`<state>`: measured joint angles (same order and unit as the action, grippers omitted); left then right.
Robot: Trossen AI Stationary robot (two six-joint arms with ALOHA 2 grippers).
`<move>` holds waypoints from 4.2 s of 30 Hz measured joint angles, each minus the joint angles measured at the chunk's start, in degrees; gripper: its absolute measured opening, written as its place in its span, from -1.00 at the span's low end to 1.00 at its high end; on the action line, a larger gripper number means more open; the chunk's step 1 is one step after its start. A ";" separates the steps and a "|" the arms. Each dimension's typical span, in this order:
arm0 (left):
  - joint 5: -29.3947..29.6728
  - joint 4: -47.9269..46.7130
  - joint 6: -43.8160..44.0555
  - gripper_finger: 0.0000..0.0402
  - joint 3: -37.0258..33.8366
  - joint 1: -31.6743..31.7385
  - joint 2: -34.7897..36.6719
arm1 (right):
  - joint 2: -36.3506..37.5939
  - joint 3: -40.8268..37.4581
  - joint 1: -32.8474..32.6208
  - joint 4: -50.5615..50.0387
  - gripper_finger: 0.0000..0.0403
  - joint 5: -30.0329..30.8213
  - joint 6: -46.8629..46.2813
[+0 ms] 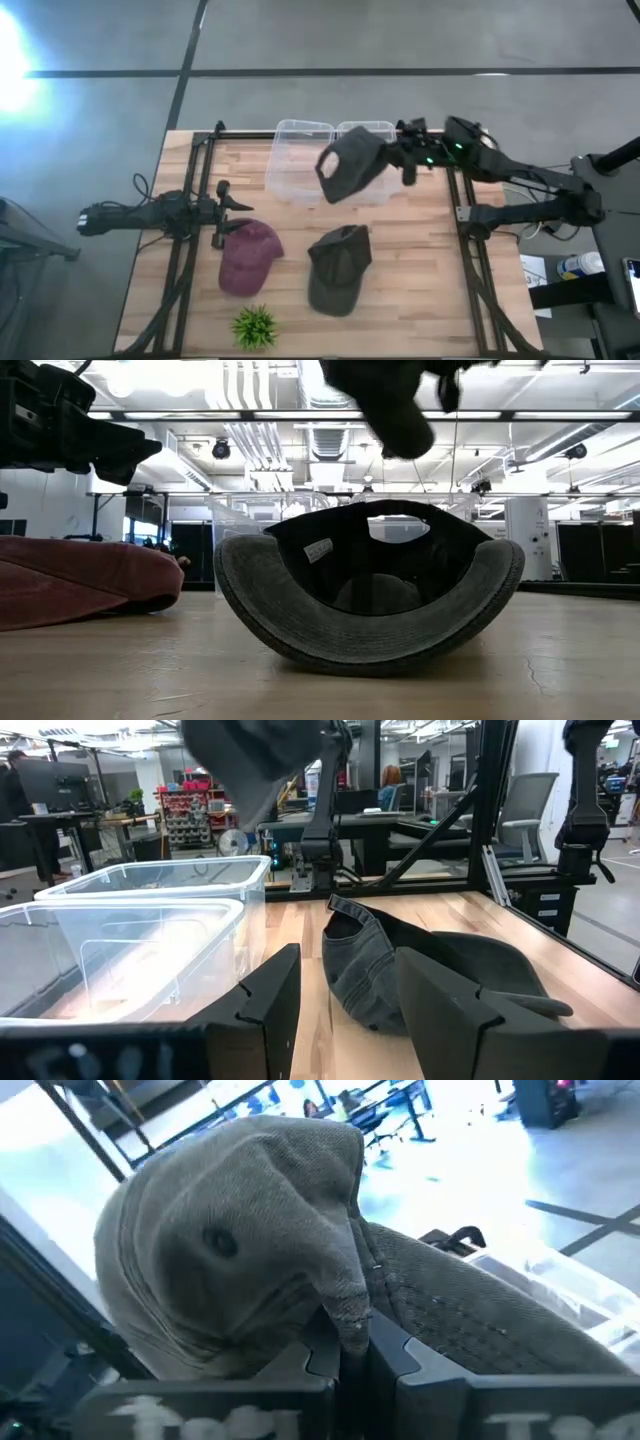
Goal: Pick & Place hat
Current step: Put the right black cap into the right transparent bin, then put the black cap into the right transparent bin
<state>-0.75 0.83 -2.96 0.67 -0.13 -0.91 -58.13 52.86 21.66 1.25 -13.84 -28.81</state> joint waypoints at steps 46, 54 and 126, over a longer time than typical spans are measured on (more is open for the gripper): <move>0.00 -0.01 0.00 -0.21 0.00 0.00 0.00 | -11.28 1.08 27.23 -19.24 -0.22 -16.59 16.70; 0.00 0.00 0.00 -0.21 0.00 -0.01 0.01 | -2.36 4.67 22.01 -41.97 -0.21 -7.19 25.95; -0.02 0.12 0.00 -0.21 0.00 0.00 -0.57 | -39.99 0.72 -42.83 -13.57 -0.93 14.96 -65.46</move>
<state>-0.78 0.95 -2.96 0.67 -0.12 -1.48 -98.13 53.58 -21.17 -12.32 1.12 -94.26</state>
